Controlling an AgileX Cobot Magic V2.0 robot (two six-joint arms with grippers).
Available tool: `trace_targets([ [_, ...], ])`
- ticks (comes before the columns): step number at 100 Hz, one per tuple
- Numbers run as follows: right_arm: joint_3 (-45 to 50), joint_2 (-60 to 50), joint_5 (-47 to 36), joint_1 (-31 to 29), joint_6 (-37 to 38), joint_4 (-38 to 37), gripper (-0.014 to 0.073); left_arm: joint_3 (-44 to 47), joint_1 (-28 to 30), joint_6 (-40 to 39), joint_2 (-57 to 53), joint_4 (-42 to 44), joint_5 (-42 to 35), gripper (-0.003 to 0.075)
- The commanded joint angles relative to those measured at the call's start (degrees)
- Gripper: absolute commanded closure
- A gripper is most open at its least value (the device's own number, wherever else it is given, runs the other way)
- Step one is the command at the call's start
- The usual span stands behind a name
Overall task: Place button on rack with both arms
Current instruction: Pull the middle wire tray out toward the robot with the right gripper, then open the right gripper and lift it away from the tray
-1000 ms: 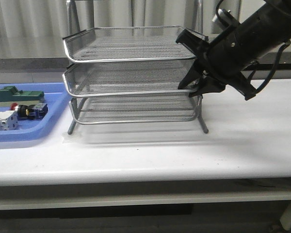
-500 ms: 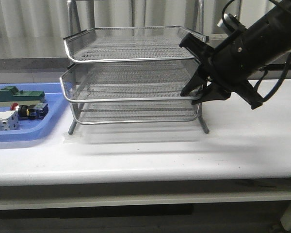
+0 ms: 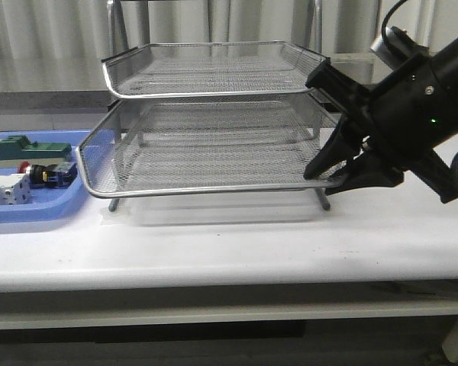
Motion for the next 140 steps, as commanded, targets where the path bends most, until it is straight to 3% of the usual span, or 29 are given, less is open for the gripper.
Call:
trace_targets([
  [1,0.84,-2.87,-1.77,-0.32,-2.27,-3.82,0.058,2.7,0.15,-0.41,-1.97,-0.37,-5.05,0.0716],
  [41,1.11,-4.52,-0.12,-0.27,-2.36,-3.82,0.0547,2.7,0.15,-0.41,-1.97,-0.37,-5.05,0.0716],
  [50,1.11,-4.52,-0.12,-0.27,-2.36,-3.82,0.045,2.7,0.15,-0.41,-1.97,-0.37,-5.05,0.0716],
  [67,1.11,-5.34,-0.03,-0.27,-2.36,-3.88,0.0182,2.7,0.15,-0.41,-1.97,-0.37,-5.05,0.0716],
  [77,1.11,-6.85,0.08,-0.27,-2.41,-4.69,0.0109,2.7,0.15,-0.41,-1.97,-0.37,-5.05,0.0716],
  [117,1.11,-17.56,3.28,-0.32,-2.23,-11.84,0.0106,2.7,0.15,-0.41,-1.97,-0.37,-5.05,0.0716],
  [140,0.82,-25.49,4.82,-0.32,8.03,-28.0,0.0107,2.7,0.15,-0.41,-1.97,-0.37,-5.05,0.0716],
])
